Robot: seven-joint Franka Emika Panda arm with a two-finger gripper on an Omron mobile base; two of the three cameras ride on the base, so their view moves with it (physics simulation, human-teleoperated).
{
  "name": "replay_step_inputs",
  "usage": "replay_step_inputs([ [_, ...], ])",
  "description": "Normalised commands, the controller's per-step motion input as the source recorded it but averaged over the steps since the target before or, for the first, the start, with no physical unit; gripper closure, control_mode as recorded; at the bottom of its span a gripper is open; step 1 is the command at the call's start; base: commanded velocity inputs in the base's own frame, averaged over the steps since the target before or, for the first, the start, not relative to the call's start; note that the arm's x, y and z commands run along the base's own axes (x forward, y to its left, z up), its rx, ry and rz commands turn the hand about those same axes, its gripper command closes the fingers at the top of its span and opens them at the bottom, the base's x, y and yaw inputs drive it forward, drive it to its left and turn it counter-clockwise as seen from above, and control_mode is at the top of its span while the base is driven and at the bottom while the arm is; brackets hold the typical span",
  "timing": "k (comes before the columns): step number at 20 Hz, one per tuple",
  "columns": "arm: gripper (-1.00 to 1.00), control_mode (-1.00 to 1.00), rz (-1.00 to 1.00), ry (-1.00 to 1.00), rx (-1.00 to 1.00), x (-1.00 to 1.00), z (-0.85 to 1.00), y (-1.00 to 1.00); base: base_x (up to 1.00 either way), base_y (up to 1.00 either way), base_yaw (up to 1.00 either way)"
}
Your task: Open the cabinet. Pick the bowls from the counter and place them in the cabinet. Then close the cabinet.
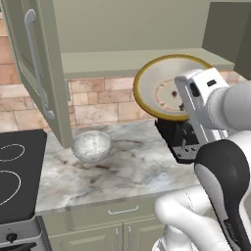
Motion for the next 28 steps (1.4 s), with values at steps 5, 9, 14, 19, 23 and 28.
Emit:
replay_step_inputs([
  [5, 1.00, -1.00, 0.00, 0.11, 0.20, 0.00, 0.21, -0.25, 0.00, 0.00, 0.00],
  [9, 1.00, -1.00, 0.00, 0.16, 0.19, 0.08, 0.31, -0.15, 0.00, 0.00, 0.00],
  [14, 1.00, -1.00, 0.00, 0.12, 0.08, 0.13, 0.13, 0.00, 0.00, 0.00, 0.00],
  [19, 1.00, -1.00, 0.00, 0.01, 0.00, 0.26, 0.00, 0.07, 0.00, 0.00, 0.00],
  [23, 1.00, -1.00, 0.00, 0.00, 0.00, 0.37, -0.09, 0.03, 0.00, 0.00, 0.00],
  [28, 1.00, -1.00, 0.00, -0.01, 0.00, 0.37, -0.09, 0.00, 0.00, 0.00, 0.00],
])
